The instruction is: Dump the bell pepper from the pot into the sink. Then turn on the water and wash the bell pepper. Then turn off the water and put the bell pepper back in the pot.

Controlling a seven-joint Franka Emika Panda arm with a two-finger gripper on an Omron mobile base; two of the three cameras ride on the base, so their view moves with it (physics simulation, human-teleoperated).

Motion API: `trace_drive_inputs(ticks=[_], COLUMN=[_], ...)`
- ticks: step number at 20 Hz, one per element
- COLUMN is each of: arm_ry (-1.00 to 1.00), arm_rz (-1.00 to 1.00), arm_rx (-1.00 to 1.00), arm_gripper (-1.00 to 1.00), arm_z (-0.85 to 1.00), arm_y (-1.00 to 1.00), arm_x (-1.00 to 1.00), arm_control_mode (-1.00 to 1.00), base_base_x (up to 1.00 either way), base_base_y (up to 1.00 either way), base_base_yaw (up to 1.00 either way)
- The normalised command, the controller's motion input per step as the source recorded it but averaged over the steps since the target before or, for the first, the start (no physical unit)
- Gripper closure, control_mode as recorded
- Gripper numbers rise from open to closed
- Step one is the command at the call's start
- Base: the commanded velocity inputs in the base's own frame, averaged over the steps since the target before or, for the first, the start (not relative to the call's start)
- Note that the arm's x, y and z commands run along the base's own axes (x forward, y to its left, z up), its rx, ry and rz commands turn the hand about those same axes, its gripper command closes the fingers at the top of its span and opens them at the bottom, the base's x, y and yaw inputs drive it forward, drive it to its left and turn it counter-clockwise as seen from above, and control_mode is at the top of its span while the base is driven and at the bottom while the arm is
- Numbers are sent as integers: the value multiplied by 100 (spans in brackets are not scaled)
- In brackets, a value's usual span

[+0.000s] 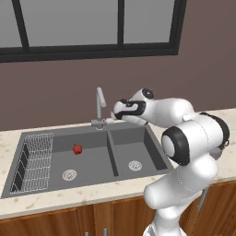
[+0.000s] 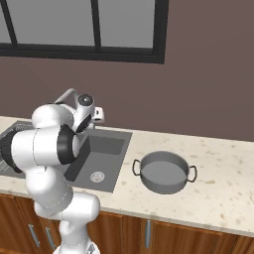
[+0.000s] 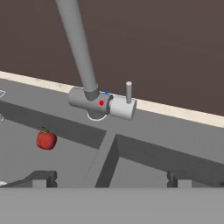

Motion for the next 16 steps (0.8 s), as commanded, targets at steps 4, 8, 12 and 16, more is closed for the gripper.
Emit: trace_drive_inputs(ticks=[4,8,12,16], arm_ry=[0,0,0,-2], arm_rz=[0,0,0,0], arm_rx=[2,0,0,0], arm_gripper=[-100,-100,-100,-100], arm_z=[-12,-19,-22,-13], arm_y=[6,5,5,5], arm_x=[32,31,32,33], arm_control_mode=[-100,-100,-100,-100], base_base_x=[0,0,0,0], base_base_y=[0,0,0,0], base_base_yaw=[0,0,0,0])
